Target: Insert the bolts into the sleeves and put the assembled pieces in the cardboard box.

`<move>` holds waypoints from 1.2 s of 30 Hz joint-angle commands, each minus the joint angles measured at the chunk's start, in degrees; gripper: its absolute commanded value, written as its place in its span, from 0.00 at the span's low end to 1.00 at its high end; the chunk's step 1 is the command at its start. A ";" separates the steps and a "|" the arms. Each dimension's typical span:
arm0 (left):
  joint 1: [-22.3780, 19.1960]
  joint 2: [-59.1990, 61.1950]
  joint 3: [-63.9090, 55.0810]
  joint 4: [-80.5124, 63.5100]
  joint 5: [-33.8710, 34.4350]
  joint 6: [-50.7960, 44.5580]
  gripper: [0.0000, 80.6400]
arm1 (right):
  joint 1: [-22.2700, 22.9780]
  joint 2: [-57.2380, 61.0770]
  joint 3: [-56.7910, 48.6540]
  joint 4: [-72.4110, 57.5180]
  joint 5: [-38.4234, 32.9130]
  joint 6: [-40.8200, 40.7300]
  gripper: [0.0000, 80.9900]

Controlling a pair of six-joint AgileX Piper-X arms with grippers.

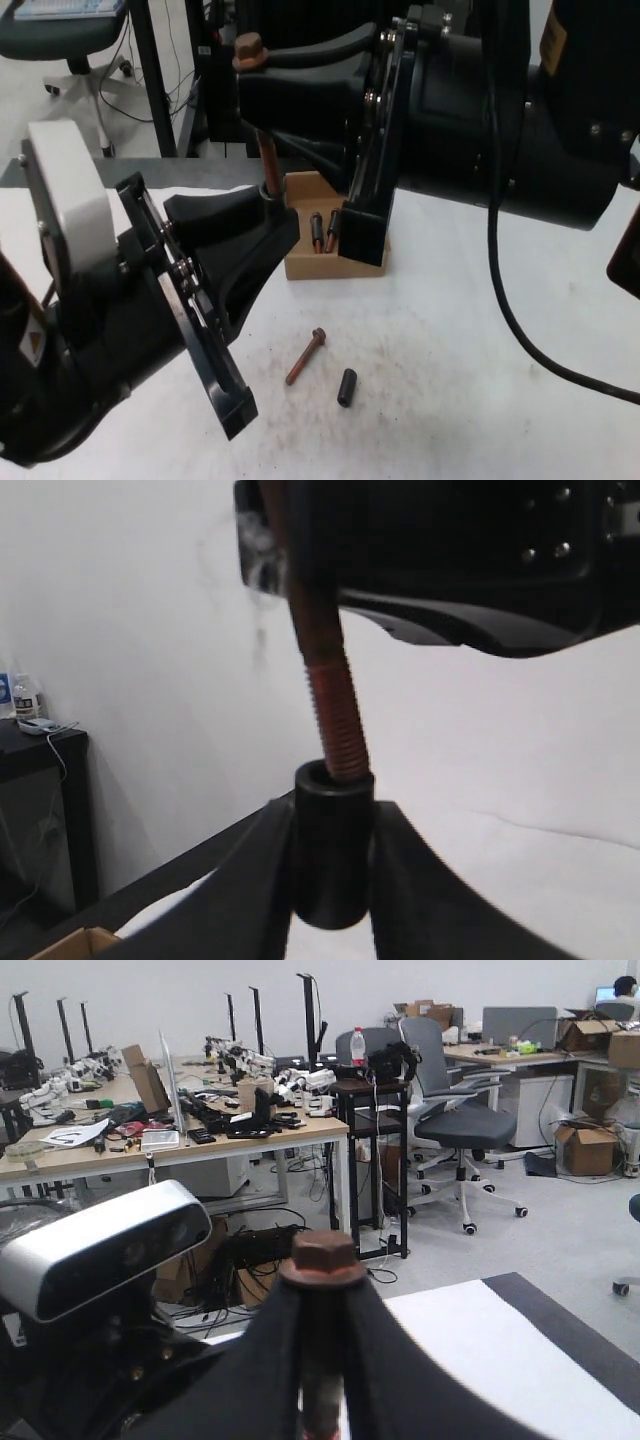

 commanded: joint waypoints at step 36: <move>0.15 -0.28 -0.58 -6.69 -0.48 -6.61 0.00 | -0.04 -0.02 -0.27 2.39 1.34 -7.72 0.01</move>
